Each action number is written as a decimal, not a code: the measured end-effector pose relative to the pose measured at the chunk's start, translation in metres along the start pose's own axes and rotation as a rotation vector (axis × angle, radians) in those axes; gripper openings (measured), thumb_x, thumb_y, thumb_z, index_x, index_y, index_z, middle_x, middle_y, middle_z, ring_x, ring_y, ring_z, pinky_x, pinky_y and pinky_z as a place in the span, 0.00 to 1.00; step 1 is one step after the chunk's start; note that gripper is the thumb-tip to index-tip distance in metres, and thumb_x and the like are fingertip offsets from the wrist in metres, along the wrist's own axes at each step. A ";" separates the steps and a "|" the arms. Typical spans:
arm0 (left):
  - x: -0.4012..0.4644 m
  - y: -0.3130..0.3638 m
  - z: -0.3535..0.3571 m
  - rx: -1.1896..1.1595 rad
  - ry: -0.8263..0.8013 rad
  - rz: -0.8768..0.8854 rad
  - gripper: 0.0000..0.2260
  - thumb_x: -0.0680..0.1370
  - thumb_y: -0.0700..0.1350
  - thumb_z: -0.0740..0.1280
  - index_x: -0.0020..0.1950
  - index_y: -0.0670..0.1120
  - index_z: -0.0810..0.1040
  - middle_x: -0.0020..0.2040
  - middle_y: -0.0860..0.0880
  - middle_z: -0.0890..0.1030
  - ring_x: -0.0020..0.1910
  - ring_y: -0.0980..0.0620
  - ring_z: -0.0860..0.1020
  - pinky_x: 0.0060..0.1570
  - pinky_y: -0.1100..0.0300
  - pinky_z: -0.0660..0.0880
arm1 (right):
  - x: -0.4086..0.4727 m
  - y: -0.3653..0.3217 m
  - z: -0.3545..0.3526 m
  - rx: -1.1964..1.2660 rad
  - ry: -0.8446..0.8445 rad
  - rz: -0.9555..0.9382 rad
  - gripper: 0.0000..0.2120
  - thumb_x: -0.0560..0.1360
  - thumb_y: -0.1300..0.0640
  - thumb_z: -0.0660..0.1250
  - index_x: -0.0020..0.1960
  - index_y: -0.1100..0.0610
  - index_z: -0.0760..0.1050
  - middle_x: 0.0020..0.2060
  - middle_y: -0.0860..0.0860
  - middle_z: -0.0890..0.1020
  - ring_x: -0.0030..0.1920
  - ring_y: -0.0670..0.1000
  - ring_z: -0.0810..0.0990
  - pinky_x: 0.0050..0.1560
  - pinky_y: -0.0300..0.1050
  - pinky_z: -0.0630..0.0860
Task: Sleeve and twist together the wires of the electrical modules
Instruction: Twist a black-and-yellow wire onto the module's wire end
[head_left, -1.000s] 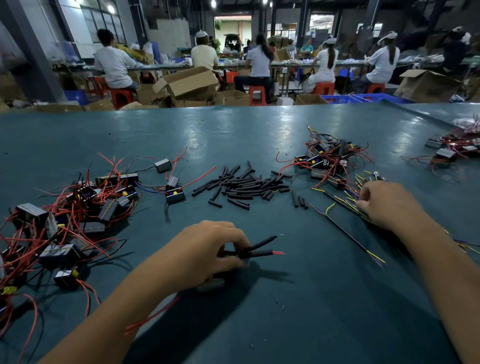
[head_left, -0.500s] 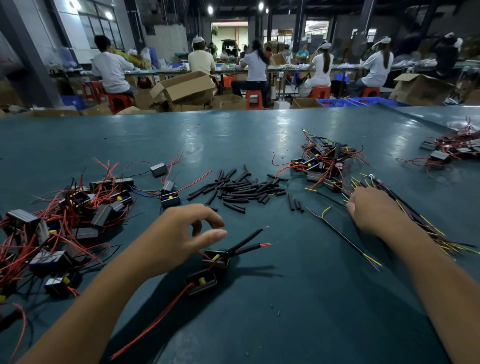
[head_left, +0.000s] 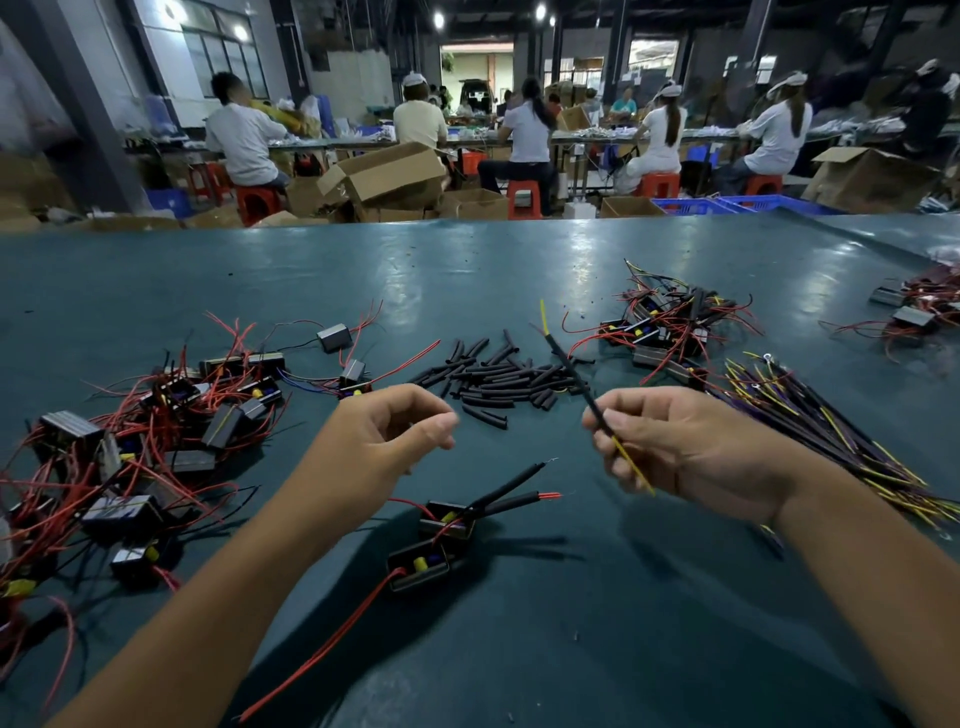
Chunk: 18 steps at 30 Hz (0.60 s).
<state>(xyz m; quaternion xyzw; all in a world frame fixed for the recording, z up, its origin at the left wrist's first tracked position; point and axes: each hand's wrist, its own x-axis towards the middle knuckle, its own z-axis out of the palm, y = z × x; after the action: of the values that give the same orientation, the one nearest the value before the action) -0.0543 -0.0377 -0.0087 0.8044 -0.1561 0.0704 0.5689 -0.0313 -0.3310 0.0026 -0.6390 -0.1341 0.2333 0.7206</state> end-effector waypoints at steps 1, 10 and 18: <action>-0.001 0.001 0.002 -0.070 -0.030 -0.021 0.03 0.79 0.45 0.71 0.46 0.48 0.83 0.39 0.48 0.84 0.30 0.58 0.71 0.30 0.69 0.68 | -0.001 0.002 0.006 0.000 -0.066 0.008 0.08 0.77 0.60 0.63 0.52 0.62 0.77 0.37 0.54 0.79 0.32 0.48 0.77 0.33 0.37 0.76; -0.006 0.007 0.008 -0.190 -0.115 -0.046 0.07 0.76 0.50 0.71 0.47 0.48 0.83 0.41 0.46 0.84 0.30 0.54 0.70 0.30 0.67 0.67 | -0.002 0.011 0.034 -0.022 -0.255 0.018 0.09 0.76 0.56 0.67 0.52 0.60 0.77 0.43 0.59 0.83 0.39 0.53 0.85 0.39 0.42 0.81; -0.009 0.011 0.016 -0.270 -0.166 -0.065 0.09 0.76 0.49 0.71 0.49 0.45 0.83 0.41 0.46 0.83 0.31 0.53 0.69 0.31 0.64 0.66 | -0.002 0.014 0.049 -0.026 -0.307 0.049 0.08 0.77 0.56 0.67 0.52 0.60 0.76 0.46 0.62 0.84 0.43 0.58 0.86 0.40 0.45 0.82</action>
<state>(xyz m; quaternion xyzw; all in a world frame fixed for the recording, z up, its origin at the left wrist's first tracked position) -0.0672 -0.0543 -0.0068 0.7284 -0.1846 -0.0363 0.6589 -0.0596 -0.2892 -0.0038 -0.6084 -0.2298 0.3440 0.6773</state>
